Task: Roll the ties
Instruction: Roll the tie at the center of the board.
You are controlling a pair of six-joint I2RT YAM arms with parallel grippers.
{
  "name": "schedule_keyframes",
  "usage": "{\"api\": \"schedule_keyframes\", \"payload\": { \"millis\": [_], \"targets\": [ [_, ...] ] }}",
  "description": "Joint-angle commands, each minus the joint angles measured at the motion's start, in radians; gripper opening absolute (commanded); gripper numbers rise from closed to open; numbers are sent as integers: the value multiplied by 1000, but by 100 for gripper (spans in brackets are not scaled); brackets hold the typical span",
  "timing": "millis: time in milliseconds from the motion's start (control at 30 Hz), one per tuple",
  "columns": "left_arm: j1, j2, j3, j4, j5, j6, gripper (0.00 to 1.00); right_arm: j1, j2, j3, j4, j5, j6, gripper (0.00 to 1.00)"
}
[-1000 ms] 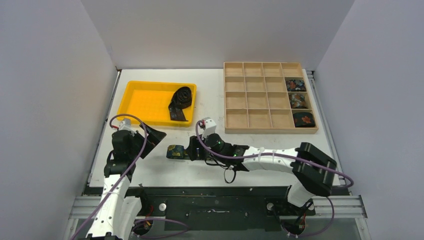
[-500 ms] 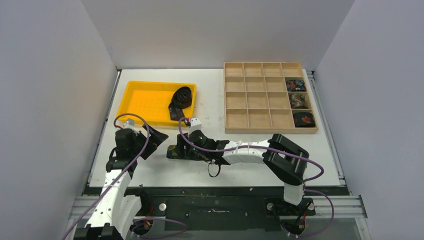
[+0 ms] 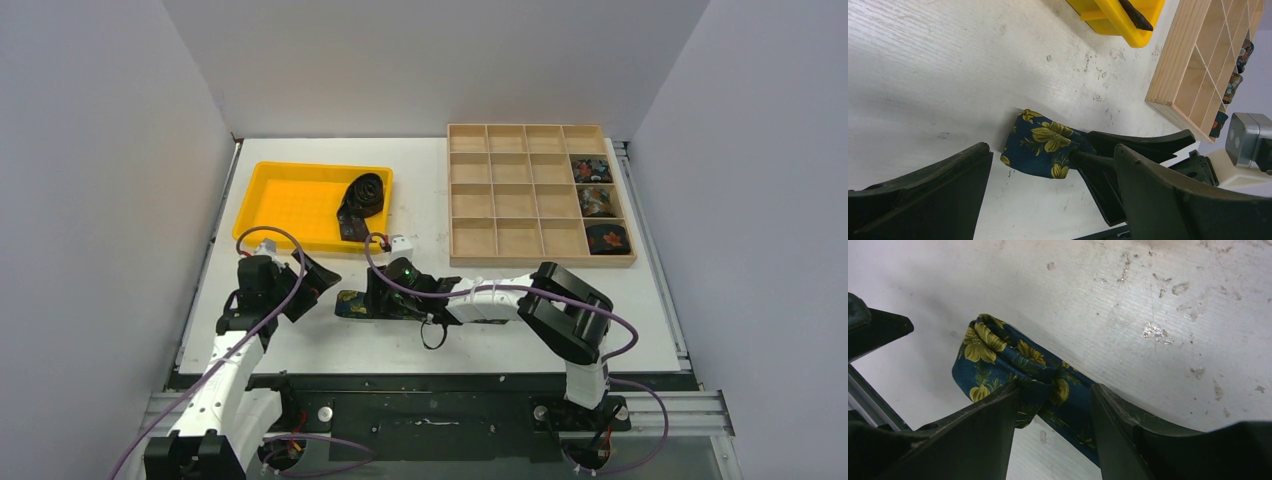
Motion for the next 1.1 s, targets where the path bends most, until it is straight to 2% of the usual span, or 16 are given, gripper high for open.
{"api": "schedule_keyframes", "payload": {
  "millis": [0,300,500,733,867,1067],
  "targets": [
    [-39,16,27,30,-21,19,90,-13,4,-28,25,-11,7,54],
    [-115,79,71,-31,-85,52,90,-38,-20,-92,59,-30,-1,54],
    [-180,179,88,-12,-44,104,93,-51,-22,-125,87,-45,-5,53],
    [-159,260,201,-109,-59,248,92,-55,-21,-165,136,-46,-7,53],
    [-158,313,241,-149,-49,331,89,-55,-20,-183,158,-73,-9,52],
    [-167,408,239,-94,51,377,80,-55,-31,-208,178,-79,-17,52]
  ]
}}
